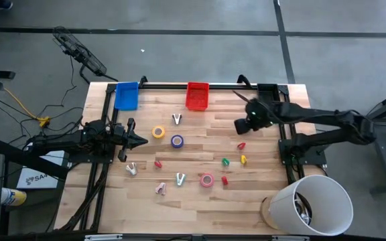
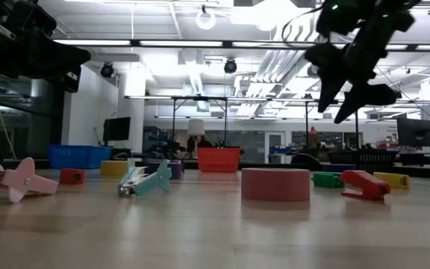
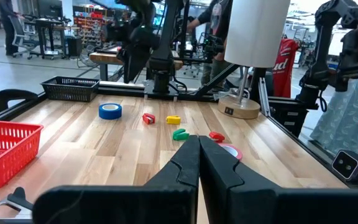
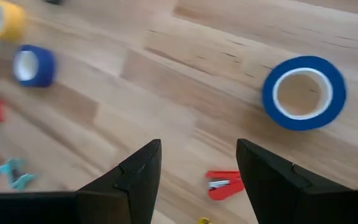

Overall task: Pick and place Stapler, Stapler remover, tape
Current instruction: Put the blue tape into the red bin

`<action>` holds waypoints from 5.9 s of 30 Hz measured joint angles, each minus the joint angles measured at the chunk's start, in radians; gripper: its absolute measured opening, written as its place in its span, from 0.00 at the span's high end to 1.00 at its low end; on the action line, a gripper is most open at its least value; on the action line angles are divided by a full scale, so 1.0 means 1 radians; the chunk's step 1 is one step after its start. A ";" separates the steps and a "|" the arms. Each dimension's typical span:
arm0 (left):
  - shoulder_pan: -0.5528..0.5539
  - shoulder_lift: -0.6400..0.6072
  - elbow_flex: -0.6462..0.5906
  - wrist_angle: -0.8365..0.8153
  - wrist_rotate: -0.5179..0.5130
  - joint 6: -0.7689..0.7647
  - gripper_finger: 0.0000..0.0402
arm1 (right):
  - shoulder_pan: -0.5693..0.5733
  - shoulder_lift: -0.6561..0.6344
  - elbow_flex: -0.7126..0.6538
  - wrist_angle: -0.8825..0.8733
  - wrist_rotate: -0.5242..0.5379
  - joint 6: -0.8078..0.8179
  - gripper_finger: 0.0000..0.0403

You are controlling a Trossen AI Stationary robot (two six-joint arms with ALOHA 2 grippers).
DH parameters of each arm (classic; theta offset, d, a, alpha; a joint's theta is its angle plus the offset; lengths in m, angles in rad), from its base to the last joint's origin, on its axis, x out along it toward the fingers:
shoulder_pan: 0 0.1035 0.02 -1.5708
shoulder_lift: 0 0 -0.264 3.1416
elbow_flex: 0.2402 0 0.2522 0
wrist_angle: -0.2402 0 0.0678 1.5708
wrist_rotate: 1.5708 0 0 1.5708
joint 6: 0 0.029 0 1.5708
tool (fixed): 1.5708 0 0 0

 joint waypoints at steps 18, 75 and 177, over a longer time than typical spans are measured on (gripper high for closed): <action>0.000 0.000 0.000 0.000 0.000 0.000 1.00 | -0.050 0.473 0.184 -0.218 0.087 -0.354 0.50; 0.000 0.000 0.000 0.000 0.000 0.000 1.00 | -0.033 0.463 0.191 -0.032 0.002 -0.745 0.92; 0.000 0.000 0.000 0.000 0.000 0.000 1.00 | -0.171 1.161 1.188 -0.202 -0.086 -0.662 0.77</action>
